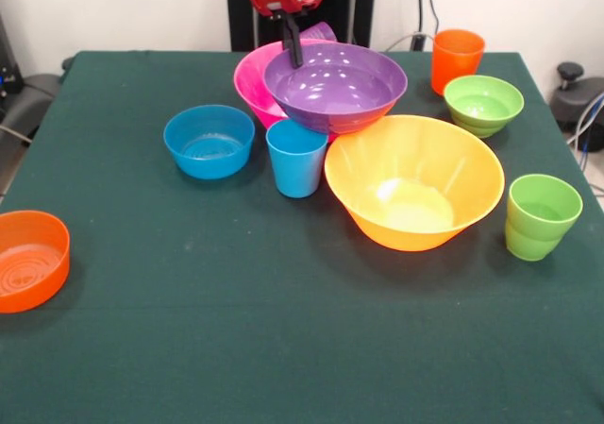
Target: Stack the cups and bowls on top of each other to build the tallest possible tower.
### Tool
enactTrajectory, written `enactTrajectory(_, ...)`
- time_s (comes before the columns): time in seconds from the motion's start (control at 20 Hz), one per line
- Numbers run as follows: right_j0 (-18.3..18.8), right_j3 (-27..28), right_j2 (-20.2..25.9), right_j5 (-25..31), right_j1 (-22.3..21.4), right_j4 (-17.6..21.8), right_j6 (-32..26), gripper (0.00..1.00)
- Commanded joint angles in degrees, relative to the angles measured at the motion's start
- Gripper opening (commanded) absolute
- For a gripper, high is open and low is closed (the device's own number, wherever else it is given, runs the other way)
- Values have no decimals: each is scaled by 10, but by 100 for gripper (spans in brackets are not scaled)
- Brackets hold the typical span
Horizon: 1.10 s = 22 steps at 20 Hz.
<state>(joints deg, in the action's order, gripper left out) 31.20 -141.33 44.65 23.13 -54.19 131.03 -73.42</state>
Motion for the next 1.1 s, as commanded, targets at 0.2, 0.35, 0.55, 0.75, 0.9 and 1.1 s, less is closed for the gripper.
enactTrajectory(0.2,-22,5,-23,13,26,56,123,0)
enactTrajectory(0.35,-21,1,-14,29,30,60,134,0)
enactTrajectory(0.55,-26,4,-19,38,33,62,135,0)
enactTrajectory(0.75,-25,-1,-10,56,35,66,148,0)
enactTrajectory(0.9,-23,-5,-1,69,34,66,161,0)
enactTrajectory(1.1,-23,-7,5,81,37,67,170,0)
